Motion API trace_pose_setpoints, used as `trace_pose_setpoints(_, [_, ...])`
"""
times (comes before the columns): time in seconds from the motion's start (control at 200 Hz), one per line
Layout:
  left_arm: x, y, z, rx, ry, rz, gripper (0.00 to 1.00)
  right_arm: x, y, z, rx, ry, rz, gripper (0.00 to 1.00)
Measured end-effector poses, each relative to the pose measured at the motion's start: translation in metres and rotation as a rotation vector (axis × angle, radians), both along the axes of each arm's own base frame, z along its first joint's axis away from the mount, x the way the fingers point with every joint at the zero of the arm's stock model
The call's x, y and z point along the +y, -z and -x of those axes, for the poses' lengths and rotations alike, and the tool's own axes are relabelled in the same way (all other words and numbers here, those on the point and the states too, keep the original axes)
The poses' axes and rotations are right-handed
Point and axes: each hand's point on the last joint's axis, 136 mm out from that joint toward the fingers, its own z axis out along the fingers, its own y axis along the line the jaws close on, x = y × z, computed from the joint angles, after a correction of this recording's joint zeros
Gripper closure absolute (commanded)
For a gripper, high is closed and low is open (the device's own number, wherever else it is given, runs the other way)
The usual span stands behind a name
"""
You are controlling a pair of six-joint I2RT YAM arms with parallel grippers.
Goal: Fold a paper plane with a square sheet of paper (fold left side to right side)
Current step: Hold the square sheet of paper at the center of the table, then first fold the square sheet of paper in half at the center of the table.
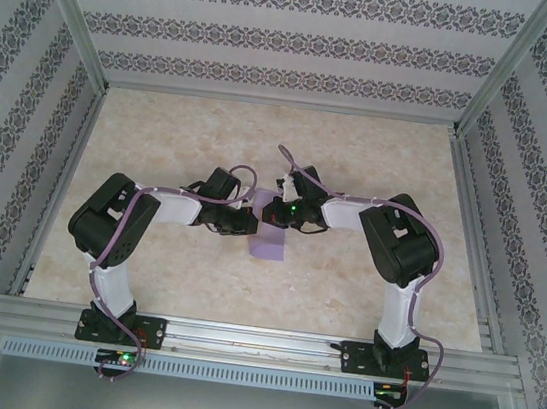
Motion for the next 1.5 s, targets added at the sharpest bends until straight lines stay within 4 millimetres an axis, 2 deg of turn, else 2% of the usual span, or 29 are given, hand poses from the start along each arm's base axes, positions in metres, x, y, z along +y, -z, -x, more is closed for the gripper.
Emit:
trace_pose_setpoints(0.21, [0.0,-0.002,0.001,0.008,-0.001,-0.003,0.9,0.0,0.0,0.0,0.013,0.012,-0.002,1.0])
trace_pose_setpoints(0.46, [-0.005,-0.021,0.001,0.007,-0.005,0.047,0.9,0.0,0.001,0.0,0.012,0.012,-0.003,1.0])
trace_pose_setpoints(0.71, [-0.008,-0.024,0.001,0.013,-0.012,0.069,0.9,0.0,0.001,0.0,0.012,0.012,-0.003,1.0])
trace_pose_setpoints(1.094, [-0.004,-0.001,0.01,0.066,-0.014,0.049,0.9,0.0,0.001,0.0,0.011,0.013,-0.002,1.0])
trace_pose_setpoints(1.349, [-0.003,0.0,0.013,0.056,-0.006,0.056,0.9,0.0,0.001,0.0,0.011,0.014,-0.001,1.0])
trace_pose_setpoints(1.499, [0.003,0.0,0.024,0.06,-0.005,0.055,0.9,0.0,0.001,0.0,0.011,0.014,0.0,1.0])
